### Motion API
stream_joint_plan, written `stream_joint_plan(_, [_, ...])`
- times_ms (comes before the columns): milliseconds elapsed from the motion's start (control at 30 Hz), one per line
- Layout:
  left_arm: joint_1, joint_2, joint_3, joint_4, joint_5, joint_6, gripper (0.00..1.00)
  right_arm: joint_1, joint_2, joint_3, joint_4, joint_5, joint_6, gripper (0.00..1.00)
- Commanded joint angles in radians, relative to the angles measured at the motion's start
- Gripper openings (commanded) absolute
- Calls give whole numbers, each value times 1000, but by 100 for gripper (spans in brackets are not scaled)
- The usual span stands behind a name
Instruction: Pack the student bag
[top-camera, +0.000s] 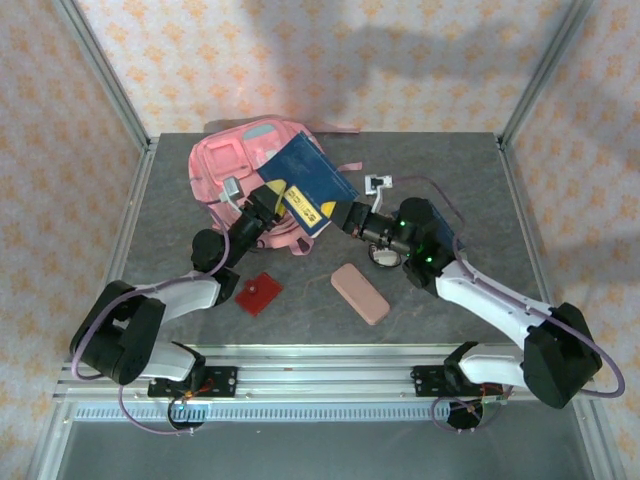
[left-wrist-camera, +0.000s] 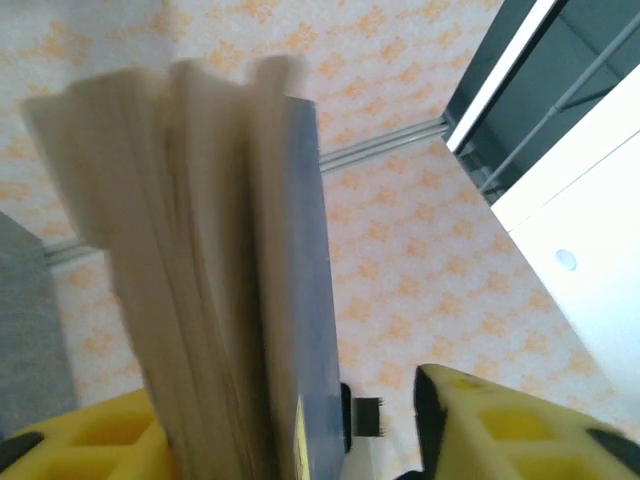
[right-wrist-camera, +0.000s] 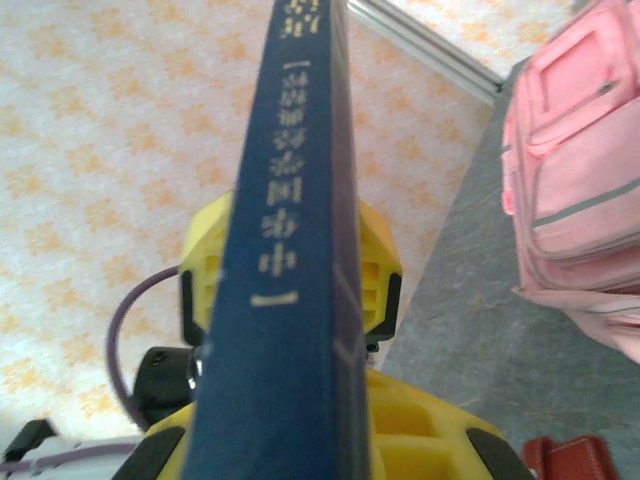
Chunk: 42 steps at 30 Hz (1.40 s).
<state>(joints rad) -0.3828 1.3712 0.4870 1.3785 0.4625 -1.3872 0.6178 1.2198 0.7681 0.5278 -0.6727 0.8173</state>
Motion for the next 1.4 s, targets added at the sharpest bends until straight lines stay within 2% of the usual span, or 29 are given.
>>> stream_joint_plan(0, [36, -88, 11, -252, -2, 155, 63, -32, -48, 47, -105, 83, -75, 0])
stream_joint_plan(67, [60, -135, 56, -525, -21, 292, 69, -72, -98, 38, -168, 96, -95, 0])
stream_joint_plan(167, [67, -160, 186, -962, -118, 555, 83, -145, -156, 33, -267, 87, -131, 0])
stream_joint_plan(200, [74, -141, 222, -1044, -122, 624, 84, -166, -176, 33, -305, 95, -149, 0])
stream_joint_plan(367, [84, 10, 417, -1369, -174, 808, 84, -240, -240, 27, -403, 126, -200, 0])
stream_joint_plan(567, [81, 235, 738, -1728, -380, 1166, 78, -279, -260, 19, -425, 131, -219, 0])
stream_joint_plan(667, [81, 367, 870, -1850, -427, 1297, 80, -282, -252, 29, -436, 124, -224, 0])
stream_joint_plan(767, [79, 458, 968, -1922, -426, 1378, 81, -283, -244, 35, -439, 114, -222, 0])
stream_joint_plan(867, [71, 468, 971, -1899, -401, 1442, 83, -283, -241, 28, -430, 113, -216, 0])
stream_joint_plan(1100, [49, 531, 977, -1868, -547, 1524, 86, -283, -211, 30, -419, 88, -207, 0])
stream_joint_plan(1200, [30, 569, 965, -1865, -573, 1553, 86, -283, -211, 21, -417, 89, -207, 0])
stream_joint_plan(1367, [18, 543, 901, -1803, -507, 1561, 87, -282, -208, 5, -404, 87, -199, 0])
